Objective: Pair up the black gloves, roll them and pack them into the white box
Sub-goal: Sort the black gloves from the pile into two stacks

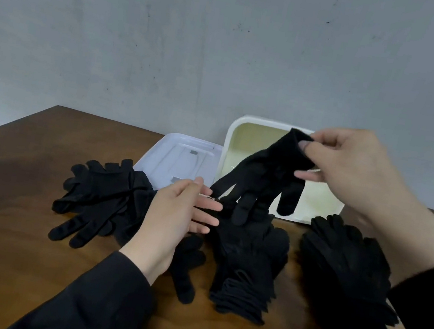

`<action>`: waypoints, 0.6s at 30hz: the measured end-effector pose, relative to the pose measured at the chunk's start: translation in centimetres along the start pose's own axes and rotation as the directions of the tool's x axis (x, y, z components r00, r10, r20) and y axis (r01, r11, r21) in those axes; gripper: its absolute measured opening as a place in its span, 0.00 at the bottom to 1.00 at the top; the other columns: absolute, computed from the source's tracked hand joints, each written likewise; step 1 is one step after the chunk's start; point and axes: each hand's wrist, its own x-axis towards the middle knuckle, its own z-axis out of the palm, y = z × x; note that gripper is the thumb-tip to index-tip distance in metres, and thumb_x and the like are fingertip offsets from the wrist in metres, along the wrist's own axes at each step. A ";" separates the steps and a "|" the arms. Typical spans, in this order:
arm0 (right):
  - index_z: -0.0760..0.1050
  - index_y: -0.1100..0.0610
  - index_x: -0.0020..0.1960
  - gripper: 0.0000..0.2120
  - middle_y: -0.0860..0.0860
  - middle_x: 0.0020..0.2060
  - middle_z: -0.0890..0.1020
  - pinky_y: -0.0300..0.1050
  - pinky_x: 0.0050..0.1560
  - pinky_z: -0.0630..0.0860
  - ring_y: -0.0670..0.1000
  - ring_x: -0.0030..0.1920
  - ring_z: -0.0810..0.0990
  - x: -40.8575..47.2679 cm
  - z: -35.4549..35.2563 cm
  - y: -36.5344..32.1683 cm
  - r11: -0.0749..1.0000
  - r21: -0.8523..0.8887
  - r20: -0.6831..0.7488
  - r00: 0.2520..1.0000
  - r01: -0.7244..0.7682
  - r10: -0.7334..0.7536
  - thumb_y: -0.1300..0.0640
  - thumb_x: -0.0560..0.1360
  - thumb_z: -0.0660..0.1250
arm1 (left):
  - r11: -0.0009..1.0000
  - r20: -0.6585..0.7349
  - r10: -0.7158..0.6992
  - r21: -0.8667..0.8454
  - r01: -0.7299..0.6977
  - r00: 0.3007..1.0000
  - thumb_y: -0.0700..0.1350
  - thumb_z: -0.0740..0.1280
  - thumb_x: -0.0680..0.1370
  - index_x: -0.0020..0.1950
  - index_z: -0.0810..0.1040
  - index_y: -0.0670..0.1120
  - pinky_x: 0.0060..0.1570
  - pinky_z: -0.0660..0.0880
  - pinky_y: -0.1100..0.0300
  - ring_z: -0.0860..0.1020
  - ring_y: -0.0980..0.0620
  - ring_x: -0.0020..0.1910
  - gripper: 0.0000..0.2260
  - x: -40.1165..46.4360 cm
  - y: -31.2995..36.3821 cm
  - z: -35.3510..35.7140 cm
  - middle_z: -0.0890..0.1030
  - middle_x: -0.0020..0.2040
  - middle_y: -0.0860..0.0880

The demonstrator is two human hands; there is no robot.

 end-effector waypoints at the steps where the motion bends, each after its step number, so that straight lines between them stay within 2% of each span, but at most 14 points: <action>1: 0.82 0.55 0.41 0.08 0.51 0.33 0.83 0.57 0.56 0.81 0.47 0.37 0.87 0.1 0.0 -0.2 0.999 0.001 -0.050 0.998 0.032 -0.032 0.56 0.78 0.68 | 1.000 -0.027 0.016 -0.001 -0.016 1.000 0.48 0.60 0.84 0.52 0.79 0.40 0.35 0.78 0.55 0.82 0.44 0.36 0.14 0.1 0.1 -0.1 0.86 0.41 0.43; 3: 0.82 0.51 0.40 0.09 0.49 0.35 0.86 0.55 0.52 0.83 0.47 0.38 0.87 -0.2 0.1 -0.2 0.993 0.026 -0.166 0.981 0.112 -0.106 0.56 0.78 0.67 | 0.999 -0.069 0.048 0.007 -0.048 0.996 0.48 0.60 0.84 0.51 0.79 0.40 0.34 0.78 0.57 0.82 0.46 0.34 0.14 0.2 0.3 -0.2 0.86 0.40 0.43; 4: 0.82 0.49 0.41 0.08 0.48 0.35 0.86 0.51 0.51 0.83 0.46 0.38 0.86 -0.7 0.3 -0.1 0.990 0.024 -0.198 0.971 0.141 -0.133 0.55 0.77 0.67 | 0.998 -0.082 0.064 0.013 -0.063 0.995 0.47 0.60 0.84 0.50 0.79 0.40 0.34 0.78 0.57 0.82 0.46 0.34 0.14 0.2 0.4 -0.2 0.86 0.40 0.43; 6: 0.83 0.48 0.43 0.08 0.47 0.34 0.85 0.32 0.41 0.77 0.43 0.35 0.83 -2.7 1.2 0.6 0.985 -0.039 -0.214 0.962 0.167 -0.171 0.55 0.78 0.67 | 0.995 -0.100 0.091 0.034 -0.088 0.991 0.47 0.60 0.84 0.48 0.80 0.41 0.35 0.78 0.56 0.82 0.47 0.34 0.13 0.1 0.5 -0.2 0.86 0.39 0.44; 7: 0.83 0.47 0.45 0.08 0.45 0.34 0.85 0.29 0.37 0.73 0.41 0.34 0.81 -4.1 1.9 1.4 0.982 -0.093 -0.202 0.963 0.163 -0.179 0.55 0.78 0.67 | 0.993 -0.106 0.104 0.062 -0.097 0.989 0.47 0.60 0.84 0.48 0.80 0.42 0.36 0.78 0.55 0.82 0.47 0.34 0.13 0.1 0.5 -0.1 0.86 0.39 0.45; 10: 0.84 0.47 0.51 0.07 0.40 0.39 0.85 0.31 0.44 0.74 0.38 0.40 0.80 -9.1 4.8 4.8 0.944 -0.243 -0.083 0.965 0.221 -0.247 0.56 0.75 0.70 | 0.957 -0.045 0.152 0.258 -0.136 0.987 0.47 0.62 0.82 0.47 0.81 0.49 0.40 0.78 0.58 0.83 0.51 0.40 0.10 0.1 0.0 -0.1 0.86 0.41 0.52; 12: 0.85 0.48 0.53 0.09 0.38 0.46 0.85 0.31 0.52 0.75 0.37 0.49 0.80 -11.4 6.6 7.2 0.924 -0.288 0.041 0.967 0.253 -0.252 0.56 0.75 0.72 | 0.856 0.066 0.212 0.469 -0.218 0.975 0.49 0.63 0.81 0.47 0.80 0.55 0.43 0.75 0.64 0.81 0.59 0.42 0.07 0.0 -0.6 -0.2 0.84 0.42 0.57; 14: 0.84 0.47 0.55 0.10 0.36 0.52 0.83 0.26 0.61 0.69 0.35 0.57 0.77 -12.7 7.6 8.7 0.917 -0.293 0.098 0.963 0.270 -0.252 0.53 0.75 0.72 | 0.662 0.213 0.259 0.671 -0.334 0.942 0.52 0.64 0.80 0.49 0.80 0.58 0.48 0.72 0.66 0.78 0.63 0.47 0.06 0.0 -1.2 -0.2 0.81 0.46 0.59; 16: 0.84 0.45 0.56 0.10 0.35 0.55 0.81 0.26 0.63 0.68 0.33 0.61 0.73 -13.1 7.8 9.0 0.911 -0.291 0.107 0.956 0.292 -0.272 0.48 0.77 0.69 | 0.514 0.347 0.245 0.745 -0.425 0.905 0.56 0.63 0.80 0.53 0.81 0.59 0.58 0.70 0.62 0.74 0.63 0.55 0.08 0.0 -1.9 0.0 0.78 0.53 0.61; 18: 0.83 0.42 0.55 0.13 0.33 0.56 0.79 0.32 0.61 0.69 0.29 0.63 0.68 -13.0 7.5 8.8 0.882 -0.328 0.133 0.941 0.338 -0.311 0.41 0.77 0.63 | 0.419 0.406 0.174 0.794 -0.441 0.897 0.60 0.63 0.79 0.58 0.80 0.60 0.64 0.65 0.59 0.70 0.62 0.61 0.12 0.1 -2.5 0.0 0.74 0.60 0.63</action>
